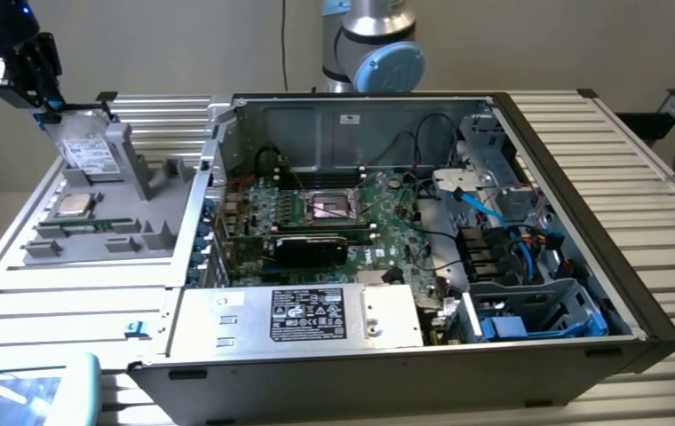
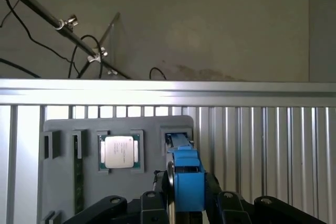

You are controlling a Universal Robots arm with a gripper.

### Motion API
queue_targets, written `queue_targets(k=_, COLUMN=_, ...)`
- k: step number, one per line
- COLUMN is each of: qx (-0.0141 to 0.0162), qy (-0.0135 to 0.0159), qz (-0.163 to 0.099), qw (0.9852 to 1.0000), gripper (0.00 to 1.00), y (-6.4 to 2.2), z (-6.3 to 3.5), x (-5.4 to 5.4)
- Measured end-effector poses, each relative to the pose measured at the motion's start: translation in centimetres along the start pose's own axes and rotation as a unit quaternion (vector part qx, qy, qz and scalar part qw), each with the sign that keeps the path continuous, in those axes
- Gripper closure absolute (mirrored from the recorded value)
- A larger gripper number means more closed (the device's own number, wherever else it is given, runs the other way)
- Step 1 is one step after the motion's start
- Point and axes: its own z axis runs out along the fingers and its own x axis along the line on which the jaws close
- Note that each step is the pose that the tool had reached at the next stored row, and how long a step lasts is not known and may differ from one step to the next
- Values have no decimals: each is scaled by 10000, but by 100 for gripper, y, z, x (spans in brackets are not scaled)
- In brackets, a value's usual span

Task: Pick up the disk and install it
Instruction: 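Pick up the disk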

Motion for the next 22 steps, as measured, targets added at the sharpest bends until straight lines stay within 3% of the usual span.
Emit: queue_targets(k=22, qx=-4, qy=0, qz=0, qw=10000, gripper=61, y=1, z=-8, x=-1)
